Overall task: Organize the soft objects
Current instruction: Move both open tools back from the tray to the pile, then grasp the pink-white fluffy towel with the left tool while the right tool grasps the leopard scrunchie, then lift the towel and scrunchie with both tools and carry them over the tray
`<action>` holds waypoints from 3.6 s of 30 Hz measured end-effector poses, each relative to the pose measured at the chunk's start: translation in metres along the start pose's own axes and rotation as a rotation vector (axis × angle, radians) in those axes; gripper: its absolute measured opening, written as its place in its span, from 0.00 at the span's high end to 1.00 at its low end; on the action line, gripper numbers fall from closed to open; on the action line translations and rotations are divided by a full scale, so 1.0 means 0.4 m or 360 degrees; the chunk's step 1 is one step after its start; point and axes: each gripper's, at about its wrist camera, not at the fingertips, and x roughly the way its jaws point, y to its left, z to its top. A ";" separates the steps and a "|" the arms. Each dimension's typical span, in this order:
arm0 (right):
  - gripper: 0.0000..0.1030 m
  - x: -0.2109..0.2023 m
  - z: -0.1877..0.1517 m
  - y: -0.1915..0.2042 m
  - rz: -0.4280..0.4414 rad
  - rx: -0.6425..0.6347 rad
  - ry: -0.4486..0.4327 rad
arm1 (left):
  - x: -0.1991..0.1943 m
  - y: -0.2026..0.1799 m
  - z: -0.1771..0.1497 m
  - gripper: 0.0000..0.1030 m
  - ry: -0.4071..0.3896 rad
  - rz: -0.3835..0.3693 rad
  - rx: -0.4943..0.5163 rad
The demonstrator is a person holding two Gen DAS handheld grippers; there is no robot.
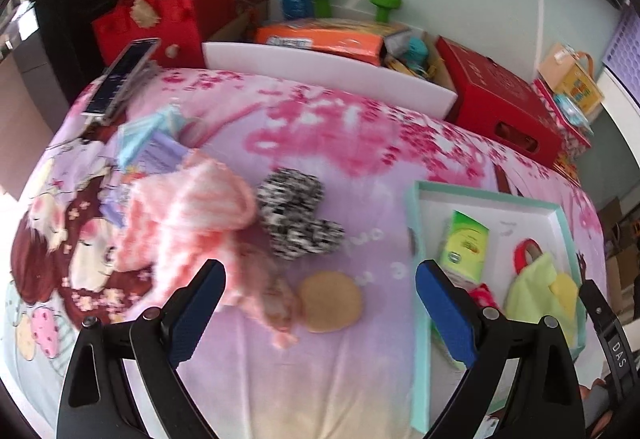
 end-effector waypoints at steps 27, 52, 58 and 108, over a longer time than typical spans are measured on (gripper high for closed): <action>0.00 -0.035 -0.032 0.262 0.0531 -0.0174 -0.0065 | -0.105 0.278 0.011 0.07 -0.0238 0.0083 -0.0330; 0.00 0.071 -0.165 0.543 0.0599 -0.0639 0.0165 | -0.027 0.350 0.032 0.06 -0.0142 0.0228 -0.0312; 0.00 0.114 -0.184 0.575 0.0603 -0.0666 0.0213 | 0.006 0.365 0.051 0.06 -0.0077 0.0129 -0.0389; 0.76 0.077 -0.136 0.568 0.0664 -0.0630 0.0183 | 0.030 0.308 0.056 0.91 -0.0007 -0.0083 -0.0324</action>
